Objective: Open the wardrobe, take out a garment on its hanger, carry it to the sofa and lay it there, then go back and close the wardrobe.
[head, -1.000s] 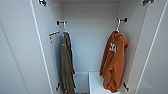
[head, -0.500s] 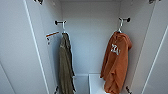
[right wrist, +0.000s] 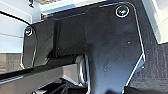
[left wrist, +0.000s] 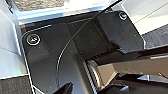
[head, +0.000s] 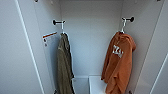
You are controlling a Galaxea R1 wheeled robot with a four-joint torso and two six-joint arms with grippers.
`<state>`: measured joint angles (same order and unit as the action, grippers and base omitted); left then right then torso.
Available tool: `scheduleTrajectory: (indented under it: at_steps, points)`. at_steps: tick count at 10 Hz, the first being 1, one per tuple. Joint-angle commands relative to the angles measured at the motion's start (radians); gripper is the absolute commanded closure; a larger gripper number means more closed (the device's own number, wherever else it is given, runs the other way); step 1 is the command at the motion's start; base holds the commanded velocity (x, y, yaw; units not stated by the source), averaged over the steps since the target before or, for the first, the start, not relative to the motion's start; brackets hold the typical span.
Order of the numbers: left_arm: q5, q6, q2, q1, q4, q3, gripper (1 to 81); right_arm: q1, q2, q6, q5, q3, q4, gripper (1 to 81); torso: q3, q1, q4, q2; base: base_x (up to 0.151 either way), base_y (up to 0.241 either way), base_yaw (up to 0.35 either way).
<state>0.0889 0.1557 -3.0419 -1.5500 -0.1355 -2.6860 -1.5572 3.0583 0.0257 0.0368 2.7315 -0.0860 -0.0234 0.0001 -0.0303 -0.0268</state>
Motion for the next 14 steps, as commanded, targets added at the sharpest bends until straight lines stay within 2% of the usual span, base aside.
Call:
scheduleTrajectory:
  at_steps: [1, 5, 9, 10, 11, 12, 13, 14]
  points:
    - [-0.048, 0.004, -0.005, 0.041, 0.001, 0.006, 1.0, 0.045, 0.003, 0.0, -0.051, 0.002, -0.012, 1.0, 0.0, 0.0, 0.0, 0.0, 0.102, 0.0, 0.0]
    - [-0.048, 0.004, -0.006, 0.041, 0.002, 0.006, 1.0, 0.045, 0.003, 0.0, -0.051, 0.0, -0.012, 1.0, 0.0, 0.0, 0.0, 0.0, 0.096, 0.0, 0.0]
    - [-0.048, 0.004, -0.005, 0.041, 0.005, 0.006, 1.0, 0.045, 0.003, 0.0, -0.052, 0.002, -0.012, 1.0, 0.0, 0.001, 0.0, 0.0, 0.0, 0.0, 0.0]
    - [-0.047, 0.004, -0.006, 0.041, 0.007, 0.006, 1.0, 0.045, 0.003, 0.0, -0.054, 0.002, -0.012, 1.0, 0.0, 0.001, -0.06, 0.0, 0.0, 0.0, 0.0]
    - [-0.046, 0.004, -0.006, 0.041, 0.007, 0.006, 1.0, 0.045, 0.001, 0.0, -0.055, 0.002, -0.012, 1.0, 0.0, 0.001, -0.098, 0.0, 0.0, 0.0, 0.0]
    - [-0.046, 0.004, -0.006, 0.041, 0.007, 0.006, 1.0, 0.045, 0.001, 0.0, -0.055, 0.002, -0.012, 1.0, 0.0, 0.001, -0.107, 0.0, 0.0, 0.0, 0.0]
    - [-0.048, 0.004, -0.008, 0.043, 0.005, 0.005, 1.0, 0.044, 0.001, 0.0, -0.055, 0.002, -0.012, 1.0, 0.0, 0.001, -0.127, 0.0, 0.0, 0.0, 0.0]
    - [-0.046, 0.004, -0.008, 0.041, 0.005, 0.003, 1.0, 0.044, 0.001, 0.0, -0.055, 0.002, -0.012, 1.0, 0.0, 0.001, -0.158, 0.0, 0.0, 0.0, 0.0]
